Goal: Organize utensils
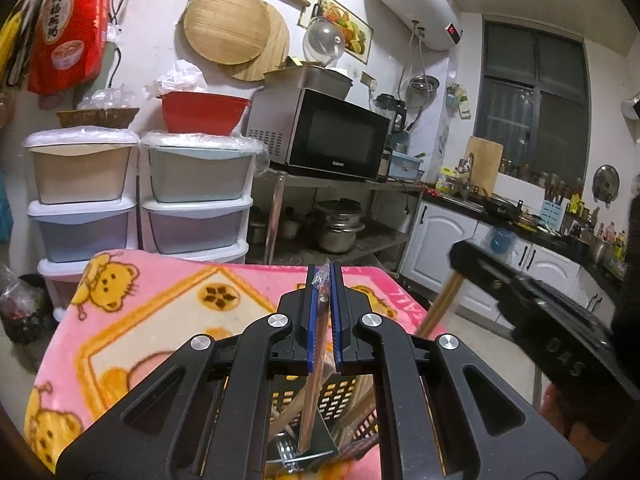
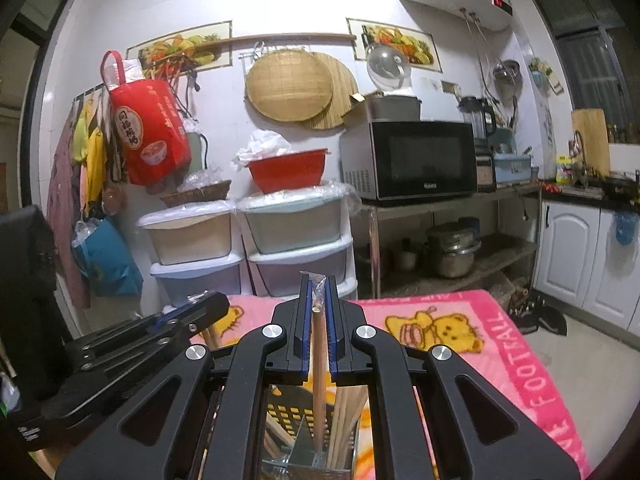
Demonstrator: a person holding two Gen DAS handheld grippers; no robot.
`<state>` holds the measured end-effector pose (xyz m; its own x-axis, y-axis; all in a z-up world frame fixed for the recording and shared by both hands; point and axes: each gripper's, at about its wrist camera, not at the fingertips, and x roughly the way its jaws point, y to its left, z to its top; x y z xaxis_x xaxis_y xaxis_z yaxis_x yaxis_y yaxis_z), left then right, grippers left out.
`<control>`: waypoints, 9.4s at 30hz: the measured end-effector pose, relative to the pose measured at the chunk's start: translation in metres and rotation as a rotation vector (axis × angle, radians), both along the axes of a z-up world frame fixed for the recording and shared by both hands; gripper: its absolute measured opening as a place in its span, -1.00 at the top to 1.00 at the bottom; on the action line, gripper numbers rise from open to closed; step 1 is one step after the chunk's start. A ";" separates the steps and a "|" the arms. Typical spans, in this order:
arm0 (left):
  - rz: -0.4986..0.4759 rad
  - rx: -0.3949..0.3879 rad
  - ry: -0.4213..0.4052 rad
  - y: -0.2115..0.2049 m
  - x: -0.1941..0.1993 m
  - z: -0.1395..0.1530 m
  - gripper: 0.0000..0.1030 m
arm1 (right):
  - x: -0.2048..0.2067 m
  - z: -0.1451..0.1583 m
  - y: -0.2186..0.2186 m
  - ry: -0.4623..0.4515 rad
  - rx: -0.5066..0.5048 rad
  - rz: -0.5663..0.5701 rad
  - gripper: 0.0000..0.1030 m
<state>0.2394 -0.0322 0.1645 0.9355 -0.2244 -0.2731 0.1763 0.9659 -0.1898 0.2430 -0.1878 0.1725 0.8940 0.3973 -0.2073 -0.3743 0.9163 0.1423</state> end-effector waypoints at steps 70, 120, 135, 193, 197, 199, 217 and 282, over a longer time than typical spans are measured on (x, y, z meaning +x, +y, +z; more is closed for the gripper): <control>-0.053 -0.014 0.069 0.005 -0.071 -0.025 -0.79 | -0.065 -0.064 -0.041 0.228 -0.018 -0.054 -0.28; -0.076 0.155 0.372 0.009 -0.077 -0.135 -0.53 | -0.074 -0.171 -0.038 0.546 -0.080 0.105 0.12; -0.159 0.251 0.485 -0.006 -0.054 -0.171 -0.10 | -0.057 -0.212 -0.024 0.670 -0.035 0.187 0.31; -0.326 0.197 0.293 -0.053 -0.031 -0.069 0.98 | -0.071 -0.075 -0.074 0.296 -0.039 0.088 0.93; -0.322 0.180 0.248 -0.050 -0.034 -0.050 0.98 | -0.077 -0.054 -0.070 0.245 -0.046 0.099 0.93; -0.323 0.172 0.230 -0.046 -0.035 -0.042 0.98 | -0.079 -0.045 -0.067 0.222 -0.052 0.103 0.93; -0.342 0.103 0.083 -0.044 -0.036 0.031 0.98 | -0.080 0.006 -0.056 0.102 -0.047 0.111 0.95; -0.147 0.035 0.139 0.019 0.027 0.013 0.98 | 0.031 0.004 0.020 0.167 -0.088 0.121 0.93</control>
<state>0.2660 -0.0136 0.1778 0.8459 -0.3442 -0.4074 0.2905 0.9380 -0.1892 0.2735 -0.1675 0.1764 0.7913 0.4734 -0.3868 -0.4604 0.8778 0.1325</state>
